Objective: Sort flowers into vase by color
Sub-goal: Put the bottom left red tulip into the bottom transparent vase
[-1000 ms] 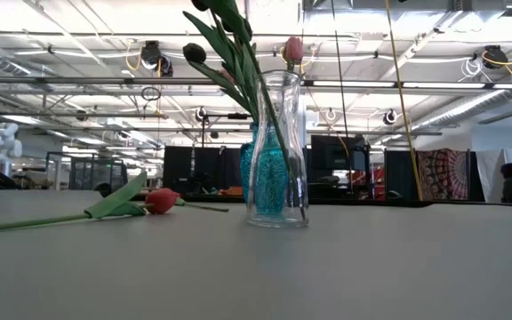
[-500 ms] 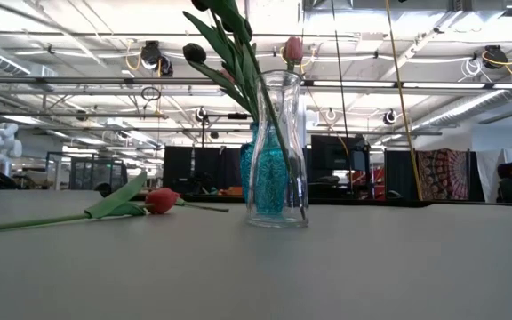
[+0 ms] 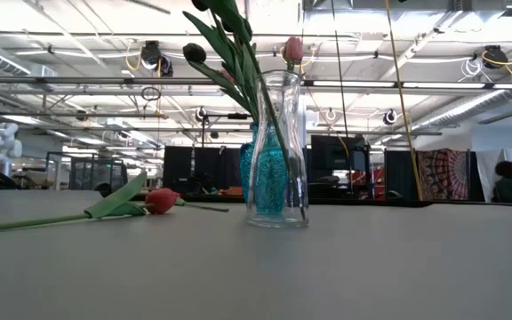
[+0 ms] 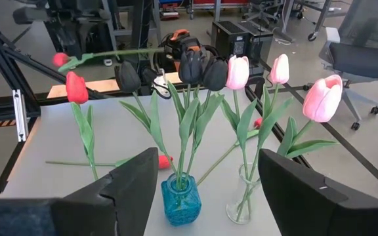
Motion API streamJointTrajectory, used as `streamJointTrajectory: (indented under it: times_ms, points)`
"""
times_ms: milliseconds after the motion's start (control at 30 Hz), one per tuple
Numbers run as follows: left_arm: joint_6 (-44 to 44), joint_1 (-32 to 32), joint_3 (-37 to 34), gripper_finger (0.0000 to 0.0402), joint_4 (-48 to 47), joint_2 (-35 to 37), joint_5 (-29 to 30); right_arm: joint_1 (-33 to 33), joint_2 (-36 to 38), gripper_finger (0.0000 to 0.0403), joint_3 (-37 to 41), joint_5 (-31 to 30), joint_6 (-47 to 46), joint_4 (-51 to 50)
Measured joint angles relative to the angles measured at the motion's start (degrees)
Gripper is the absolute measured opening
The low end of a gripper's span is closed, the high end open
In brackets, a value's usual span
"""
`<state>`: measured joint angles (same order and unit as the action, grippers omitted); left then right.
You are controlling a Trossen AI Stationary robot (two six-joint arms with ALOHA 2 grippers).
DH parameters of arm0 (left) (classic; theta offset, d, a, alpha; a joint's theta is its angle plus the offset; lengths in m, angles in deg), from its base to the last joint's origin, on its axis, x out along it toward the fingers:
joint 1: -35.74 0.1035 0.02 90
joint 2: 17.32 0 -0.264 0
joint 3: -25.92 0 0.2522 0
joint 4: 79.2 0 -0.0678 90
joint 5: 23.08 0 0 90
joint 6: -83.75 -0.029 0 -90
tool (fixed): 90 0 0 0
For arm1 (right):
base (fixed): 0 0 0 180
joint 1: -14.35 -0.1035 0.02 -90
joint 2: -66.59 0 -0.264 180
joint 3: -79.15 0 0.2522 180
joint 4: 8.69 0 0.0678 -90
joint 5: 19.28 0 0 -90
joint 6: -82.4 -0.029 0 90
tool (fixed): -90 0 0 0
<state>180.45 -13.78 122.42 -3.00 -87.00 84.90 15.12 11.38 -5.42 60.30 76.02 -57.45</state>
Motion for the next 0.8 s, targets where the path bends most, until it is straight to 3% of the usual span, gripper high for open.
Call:
streamJointTrajectory:
  times_ms: [433,667,800]
  points:
    - [-15.81,0.53,4.83,0.0011,-0.07,4.12,9.33,-0.02,-0.08,0.0254,0.0,-0.01,0.01,0.04]
    - [-26.98,5.43,10.94,0.0011,3.16,4.0,9.35,0.01,-0.08,0.0254,0.0,0.01,0.01,0.37]
    - [-31.43,9.34,14.19,0.0011,6.28,3.09,6.36,-0.01,-0.08,0.0254,0.0,0.01,0.01,0.71]
